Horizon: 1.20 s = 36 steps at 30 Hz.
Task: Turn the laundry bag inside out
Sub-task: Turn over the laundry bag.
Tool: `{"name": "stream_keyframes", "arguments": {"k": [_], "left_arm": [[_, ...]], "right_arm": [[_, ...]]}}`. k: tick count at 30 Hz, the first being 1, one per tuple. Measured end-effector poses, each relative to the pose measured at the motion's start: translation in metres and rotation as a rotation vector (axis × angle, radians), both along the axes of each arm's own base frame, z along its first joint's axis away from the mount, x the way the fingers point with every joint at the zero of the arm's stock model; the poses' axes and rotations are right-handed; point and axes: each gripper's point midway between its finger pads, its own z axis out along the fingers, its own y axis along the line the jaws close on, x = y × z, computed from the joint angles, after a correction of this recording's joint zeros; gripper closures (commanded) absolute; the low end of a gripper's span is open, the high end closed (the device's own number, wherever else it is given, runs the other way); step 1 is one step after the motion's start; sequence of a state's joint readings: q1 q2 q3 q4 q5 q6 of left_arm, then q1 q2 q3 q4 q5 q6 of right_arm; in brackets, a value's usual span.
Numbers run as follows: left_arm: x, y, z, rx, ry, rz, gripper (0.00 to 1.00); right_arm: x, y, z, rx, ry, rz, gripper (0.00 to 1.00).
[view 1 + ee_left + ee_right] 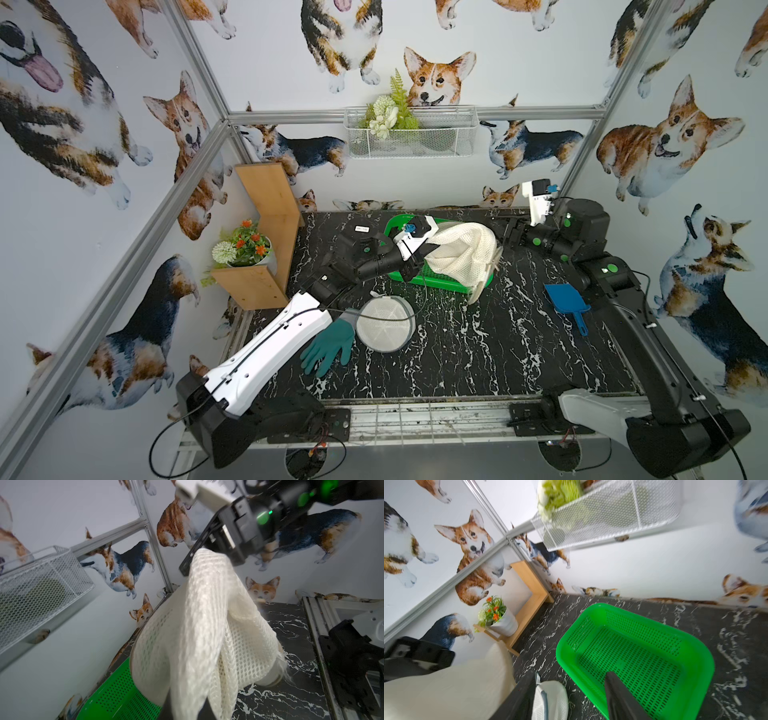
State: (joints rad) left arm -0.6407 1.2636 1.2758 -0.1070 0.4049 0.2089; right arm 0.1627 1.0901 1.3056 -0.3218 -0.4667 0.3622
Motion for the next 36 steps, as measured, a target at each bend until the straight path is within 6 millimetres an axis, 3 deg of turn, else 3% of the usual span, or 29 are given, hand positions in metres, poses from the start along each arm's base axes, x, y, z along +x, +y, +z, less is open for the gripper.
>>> {"name": "stream_keyframes", "arguments": {"k": [3,5,10,16,25,30,36], "left_arm": [[0.010,0.006,-0.009,-0.043,0.093,0.052,1.00],[0.011,0.005,-0.010,-0.073,0.131,0.057,1.00],[0.010,0.002,-0.001,-0.129,0.156,0.036,1.00],[0.008,-0.001,0.004,-0.143,0.162,-0.011,1.00],[0.003,-0.002,0.006,-0.147,0.169,-0.063,1.00],[0.002,-0.002,0.007,-0.150,0.171,-0.087,1.00],[0.002,0.000,0.008,-0.150,0.170,-0.098,1.00]], "right_arm": [[-0.019,-0.006,0.020,0.027,-0.058,-0.018,0.32],[-0.029,-0.004,0.013,0.036,-0.049,0.004,0.33],[-0.037,0.008,-0.026,0.087,0.065,0.087,0.36],[-0.036,0.020,-0.015,0.127,0.046,0.162,0.44],[-0.035,0.028,-0.004,0.141,-0.003,0.224,0.65],[-0.032,0.032,-0.001,0.144,-0.012,0.249,0.98],[-0.032,0.028,0.007,0.147,-0.035,0.246,1.00]]}}
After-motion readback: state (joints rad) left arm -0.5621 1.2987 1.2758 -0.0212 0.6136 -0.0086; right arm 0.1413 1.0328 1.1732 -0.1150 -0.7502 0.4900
